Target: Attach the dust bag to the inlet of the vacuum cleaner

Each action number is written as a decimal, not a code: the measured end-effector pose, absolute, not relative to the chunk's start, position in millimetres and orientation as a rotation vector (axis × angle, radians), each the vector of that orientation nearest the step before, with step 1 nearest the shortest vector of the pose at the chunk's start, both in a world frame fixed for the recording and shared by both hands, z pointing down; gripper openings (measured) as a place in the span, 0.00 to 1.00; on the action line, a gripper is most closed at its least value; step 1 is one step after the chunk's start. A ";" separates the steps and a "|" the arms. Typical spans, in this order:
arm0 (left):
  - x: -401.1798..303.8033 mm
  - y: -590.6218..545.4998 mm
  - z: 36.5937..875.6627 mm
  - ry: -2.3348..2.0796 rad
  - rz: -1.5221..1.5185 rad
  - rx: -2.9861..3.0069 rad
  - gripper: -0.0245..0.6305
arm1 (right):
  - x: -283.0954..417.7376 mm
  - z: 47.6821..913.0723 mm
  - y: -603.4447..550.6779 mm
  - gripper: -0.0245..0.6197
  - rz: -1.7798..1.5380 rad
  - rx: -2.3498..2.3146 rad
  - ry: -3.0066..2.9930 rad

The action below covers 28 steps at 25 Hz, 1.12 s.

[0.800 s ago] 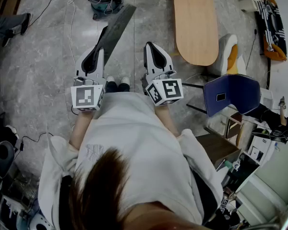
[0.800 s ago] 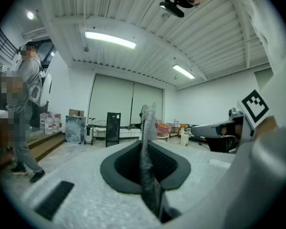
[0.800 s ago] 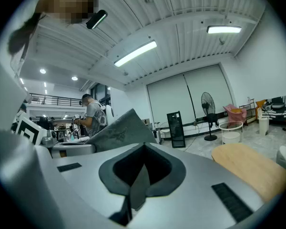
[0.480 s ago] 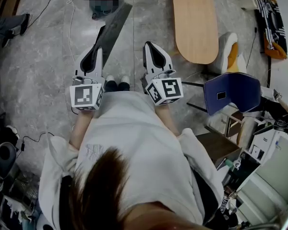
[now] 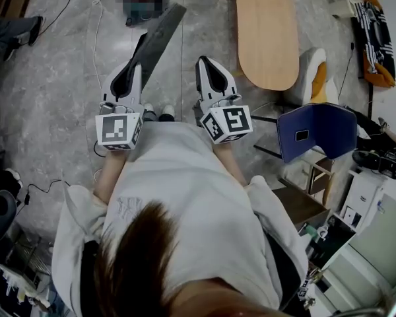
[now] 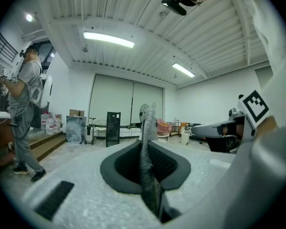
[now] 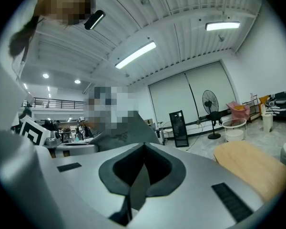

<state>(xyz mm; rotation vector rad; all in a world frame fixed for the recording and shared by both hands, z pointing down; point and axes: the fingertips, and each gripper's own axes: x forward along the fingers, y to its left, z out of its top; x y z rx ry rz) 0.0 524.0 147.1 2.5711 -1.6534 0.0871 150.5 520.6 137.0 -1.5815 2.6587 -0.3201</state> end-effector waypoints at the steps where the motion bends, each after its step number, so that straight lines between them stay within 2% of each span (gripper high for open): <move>1: 2.6 525.9 147.8 -1.658 0.093 2.574 0.09 | 154.0 138.7 521.9 0.04 -0.325 -1.582 2.659; 12: 6.6 519.8 149.5 -1.702 0.126 2.543 0.09 | 167.8 141.0 515.3 0.04 -0.332 -1.572 2.656; 28: -57.1 382.9 146.0 -1.619 0.178 2.606 0.09 | 123.6 131.9 390.9 0.04 -0.330 -1.676 2.599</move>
